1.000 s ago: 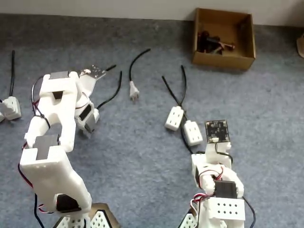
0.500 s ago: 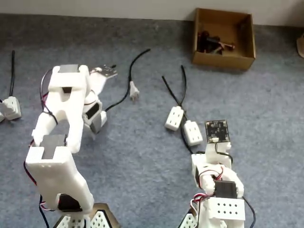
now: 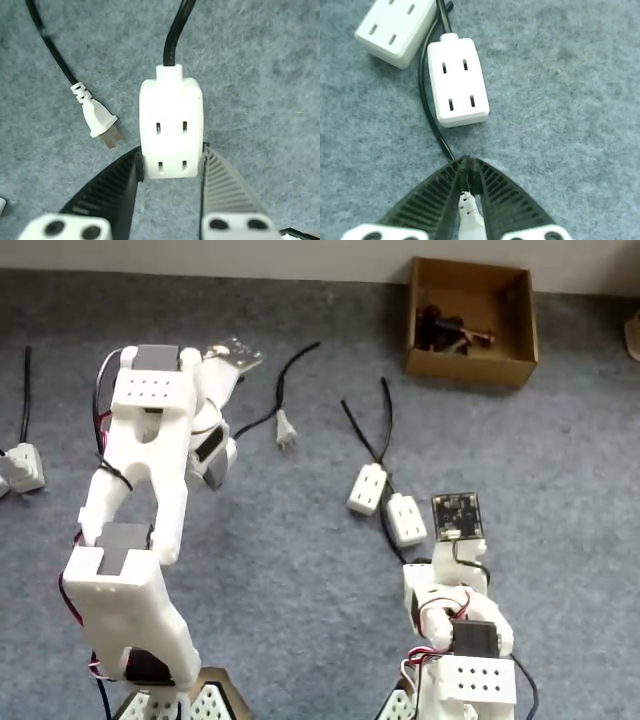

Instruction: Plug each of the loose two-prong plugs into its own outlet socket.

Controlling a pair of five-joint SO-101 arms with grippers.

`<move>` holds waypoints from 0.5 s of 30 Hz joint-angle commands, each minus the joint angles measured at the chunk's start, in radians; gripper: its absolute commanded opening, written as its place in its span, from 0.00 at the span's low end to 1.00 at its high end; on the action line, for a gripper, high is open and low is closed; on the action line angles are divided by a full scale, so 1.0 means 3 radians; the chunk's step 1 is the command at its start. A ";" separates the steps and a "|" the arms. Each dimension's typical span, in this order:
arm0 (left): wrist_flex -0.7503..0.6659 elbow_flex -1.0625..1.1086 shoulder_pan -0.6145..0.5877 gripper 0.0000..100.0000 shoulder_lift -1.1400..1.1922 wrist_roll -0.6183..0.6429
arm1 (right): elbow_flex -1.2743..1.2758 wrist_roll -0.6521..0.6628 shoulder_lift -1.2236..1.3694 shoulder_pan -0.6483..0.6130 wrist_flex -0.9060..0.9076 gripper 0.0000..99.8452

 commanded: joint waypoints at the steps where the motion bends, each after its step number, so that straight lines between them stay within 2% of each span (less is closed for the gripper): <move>1: 0.0036 -0.0202 0.0207 0.03 -0.0069 0.0041 | -0.0018 0.0046 -0.0028 -0.0028 -0.0054 0.01; 7: 0.0036 -0.0176 0.0488 0.03 -0.0059 0.0046 | -0.0018 0.0046 -0.0028 -0.0028 -0.0054 0.01; 10: 0.0026 -0.0176 0.0678 0.03 -0.0033 0.0220 | -0.0018 0.0046 -0.0028 -0.0028 -0.0054 0.01; 15: 0.0010 -0.0064 0.0939 0.03 -0.0033 0.0276 | -0.0018 0.0046 -0.0028 -0.0028 -0.0054 0.01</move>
